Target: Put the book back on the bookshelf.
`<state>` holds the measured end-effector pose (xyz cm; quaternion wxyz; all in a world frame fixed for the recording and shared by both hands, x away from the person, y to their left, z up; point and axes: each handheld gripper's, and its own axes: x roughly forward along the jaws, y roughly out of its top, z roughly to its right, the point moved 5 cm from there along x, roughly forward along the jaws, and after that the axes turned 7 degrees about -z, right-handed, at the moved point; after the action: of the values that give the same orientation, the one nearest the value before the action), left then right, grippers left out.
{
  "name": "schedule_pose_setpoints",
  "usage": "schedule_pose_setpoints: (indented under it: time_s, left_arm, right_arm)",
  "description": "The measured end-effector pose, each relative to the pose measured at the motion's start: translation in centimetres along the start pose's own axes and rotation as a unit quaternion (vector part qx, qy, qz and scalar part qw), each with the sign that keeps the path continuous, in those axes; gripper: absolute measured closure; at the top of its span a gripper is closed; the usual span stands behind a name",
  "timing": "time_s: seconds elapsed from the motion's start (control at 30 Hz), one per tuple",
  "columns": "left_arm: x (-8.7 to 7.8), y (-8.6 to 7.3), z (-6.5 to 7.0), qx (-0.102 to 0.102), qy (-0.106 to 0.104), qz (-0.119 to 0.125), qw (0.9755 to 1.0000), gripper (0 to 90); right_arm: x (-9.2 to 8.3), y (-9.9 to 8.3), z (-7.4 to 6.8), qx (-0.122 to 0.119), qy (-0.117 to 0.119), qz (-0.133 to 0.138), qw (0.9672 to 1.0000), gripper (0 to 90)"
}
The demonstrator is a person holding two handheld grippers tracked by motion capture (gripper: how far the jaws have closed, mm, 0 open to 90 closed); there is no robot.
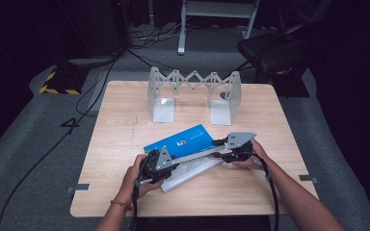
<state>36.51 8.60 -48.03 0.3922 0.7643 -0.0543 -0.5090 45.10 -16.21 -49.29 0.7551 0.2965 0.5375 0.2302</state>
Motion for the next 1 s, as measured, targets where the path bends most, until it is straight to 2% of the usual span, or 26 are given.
schedule_pose_setpoints:
  time_s: [0.1,0.13,0.17,0.2,0.23,0.27,0.33,0.37,0.4,0.47,0.6,0.7,0.77,0.8,0.87,0.93,0.97,1.0]
  left_arm:
    - [-0.3,-0.4,-0.6,-0.013,-0.011,0.010,0.9998,71.3]
    - [-0.4,-0.5,-0.8,-0.020,-0.016,0.015,0.9996,71.2]
    - [-0.4,-0.5,-0.8,-0.020,-0.016,0.015,0.9996,71.1]
    - [-0.5,-0.7,-0.9,-0.024,-0.023,0.016,0.9993,71.1]
    - [-0.5,-0.8,-1.0,-0.023,-0.025,0.018,0.9993,71.1]
    - [-0.6,-0.8,-1.0,-0.021,-0.025,0.018,0.9993,71.3]
    - [-0.6,-0.9,-1.1,-0.020,-0.024,0.018,0.9994,71.3]
    - [-0.6,-0.9,-1.0,-0.018,-0.025,0.016,0.9994,71.3]
    - [-0.6,-0.9,-1.0,-0.016,-0.026,0.013,0.9994,71.3]
    - [-0.6,-1.1,-1.0,-0.013,-0.028,0.009,0.9995,71.3]
    - [-0.9,-1.5,-1.3,-0.014,-0.034,0.010,0.9993,71.1]
    - [-1.0,-1.7,-1.5,-0.018,-0.039,0.013,0.9990,70.9]
    - [-1.1,-1.9,-1.7,-0.023,-0.046,0.011,0.9986,69.9]
    - [-1.1,-1.9,-1.7,-0.023,-0.046,0.011,0.9986,69.4]
    - [-1.1,-2.1,-1.8,-0.026,-0.050,0.009,0.9984,68.5]
    - [-1.2,-2.2,-1.9,-0.031,-0.044,0.006,0.9986,67.0]
    - [-1.2,-2.2,-1.8,-0.039,-0.041,0.002,0.9984,63.7]
    - [-1.2,-2.2,-1.8,-0.039,-0.041,0.002,0.9984,58.4]
  right_arm:
    - [-0.1,-0.5,0.5,0.011,-0.003,0.010,0.9999,54.2]
    - [-0.2,-0.9,0.9,0.025,0.001,0.016,0.9996,58.8]
    - [-0.2,-0.9,0.9,0.025,0.001,0.016,0.9996,58.8]
    - [-0.4,-1.1,1.2,0.041,0.011,0.028,0.9987,60.9]
    - [-0.5,-1.2,1.3,0.048,0.017,0.039,0.9979,61.9]
    - [-0.6,-1.0,1.2,0.039,0.008,0.039,0.9984,62.2]
    - [-0.6,-0.9,1.2,0.035,0.007,0.037,0.9987,61.9]
    - [-0.5,-0.8,1.2,0.032,0.008,0.034,0.9989,56.7]
    - [-0.4,-0.7,1.3,0.038,0.005,0.036,0.9986,48.3]
    - [-0.2,-0.6,1.3,0.049,0.011,0.034,0.9982,44.6]
    - [0.2,-0.1,1.1,0.044,0.018,0.039,0.9981,41.5]
    - [0.3,0.2,0.9,0.034,0.031,0.046,0.9979,48.9]
    - [0.4,0.8,0.2,0.011,0.029,0.051,0.9982,56.2]
    - [0.4,0.8,0.2,0.011,0.029,0.051,0.9982,56.2]
    - [0.3,1.1,-0.2,-0.008,0.027,0.044,0.9987,58.8]
    - [0.4,1.2,-0.6,-0.019,0.027,0.039,0.9987,60.8]
    - [0.4,1.2,-0.7,-0.022,0.029,0.037,0.9987,62.3]
    - [0.4,1.2,-0.7,-0.022,0.029,0.037,0.9987,62.3]
